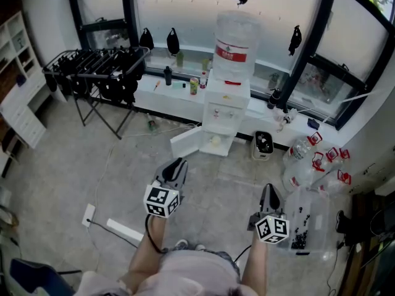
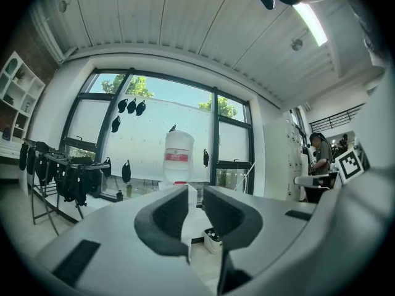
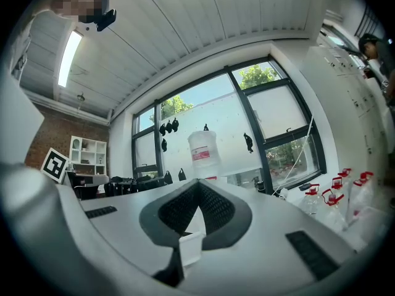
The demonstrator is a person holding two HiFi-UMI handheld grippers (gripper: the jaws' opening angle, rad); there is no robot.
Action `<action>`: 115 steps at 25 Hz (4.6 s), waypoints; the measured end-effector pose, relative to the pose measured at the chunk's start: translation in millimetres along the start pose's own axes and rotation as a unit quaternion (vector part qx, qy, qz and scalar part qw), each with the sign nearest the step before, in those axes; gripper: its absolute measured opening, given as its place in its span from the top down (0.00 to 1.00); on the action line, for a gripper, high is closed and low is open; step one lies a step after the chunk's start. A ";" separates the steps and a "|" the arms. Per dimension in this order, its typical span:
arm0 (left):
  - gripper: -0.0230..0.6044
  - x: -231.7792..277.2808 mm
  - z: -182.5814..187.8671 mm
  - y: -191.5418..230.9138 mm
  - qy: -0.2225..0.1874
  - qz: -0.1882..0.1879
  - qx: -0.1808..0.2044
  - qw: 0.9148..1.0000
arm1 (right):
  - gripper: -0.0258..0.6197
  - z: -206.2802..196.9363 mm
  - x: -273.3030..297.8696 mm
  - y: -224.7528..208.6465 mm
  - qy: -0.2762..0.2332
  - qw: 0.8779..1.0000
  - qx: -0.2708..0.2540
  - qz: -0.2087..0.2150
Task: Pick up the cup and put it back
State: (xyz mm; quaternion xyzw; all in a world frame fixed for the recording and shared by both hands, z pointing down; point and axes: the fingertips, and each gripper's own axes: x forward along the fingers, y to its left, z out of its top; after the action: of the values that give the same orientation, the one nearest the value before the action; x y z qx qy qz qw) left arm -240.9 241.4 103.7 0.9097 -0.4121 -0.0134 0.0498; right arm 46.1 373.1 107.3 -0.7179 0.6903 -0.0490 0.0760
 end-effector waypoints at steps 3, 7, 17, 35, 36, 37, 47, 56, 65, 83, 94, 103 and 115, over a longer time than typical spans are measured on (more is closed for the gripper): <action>0.65 2.0 3.4 -6.4 -0.004 -0.016 0.001 1.000 | 0.93 0.4 -0.6 -1.4 0.000 1.000 0.001 -0.002; 0.44 2.1 11.0 -16.4 -0.023 -0.039 -0.002 0.999 | 0.93 1.1 -2.3 -4.0 0.001 1.000 0.002 -0.004; 0.34 -5.3 17.9 -25.4 -0.048 -0.034 -0.002 0.998 | 0.93 4.1 -8.2 -7.5 -0.003 1.000 0.008 0.000; 0.34 -17.8 -21.6 -68.7 -0.013 0.003 0.016 1.000 | 0.93 -13.0 -26.5 -44.5 0.015 0.999 0.020 0.021; 0.34 -16.6 -23.5 -69.9 -0.011 0.004 0.014 1.000 | 0.93 -15.0 -26.5 -46.5 0.018 0.999 0.022 0.022; 0.34 -14.6 -24.5 -71.0 -0.010 0.005 0.012 1.000 | 0.93 -17.1 -26.4 -48.7 0.021 0.999 0.023 0.022; 0.34 45.1 -35.9 -60.7 -0.012 0.003 0.005 1.000 | 0.93 -26.1 17.6 -80.6 0.026 0.999 0.019 0.013; 0.34 138.7 -29.0 -16.8 -0.003 -0.008 0.012 1.000 | 0.93 -29.1 111.2 -100.0 0.029 0.999 0.026 0.003; 0.34 247.5 -14.9 34.7 0.008 -0.025 0.020 0.999 | 0.93 -22.0 225.4 -113.3 0.028 0.999 0.030 -0.008; 0.34 422.4 0.5 115.5 0.011 -0.052 0.029 0.998 | 0.93 -15.0 401.7 -129.2 0.024 0.999 0.027 -0.012; 0.34 463.0 0.4 108.8 0.020 -0.030 0.030 0.999 | 0.93 -13.2 447.0 -156.2 0.040 0.998 0.033 0.019; 0.34 465.7 -13.5 112.9 0.020 0.015 0.039 0.999 | 0.93 -26.1 471.6 -164.4 0.055 0.996 0.029 0.056; 0.34 485.2 -72.2 134.6 0.044 0.006 0.038 0.998 | 0.93 -97.1 490.2 -173.1 0.075 0.996 0.029 0.043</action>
State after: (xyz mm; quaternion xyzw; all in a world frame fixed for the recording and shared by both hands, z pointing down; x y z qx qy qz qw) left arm -16.7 -205.5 197.2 0.9083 -0.4148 0.0430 0.0335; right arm 220.1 -114.3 216.4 -0.6796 0.7223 -0.1196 0.0468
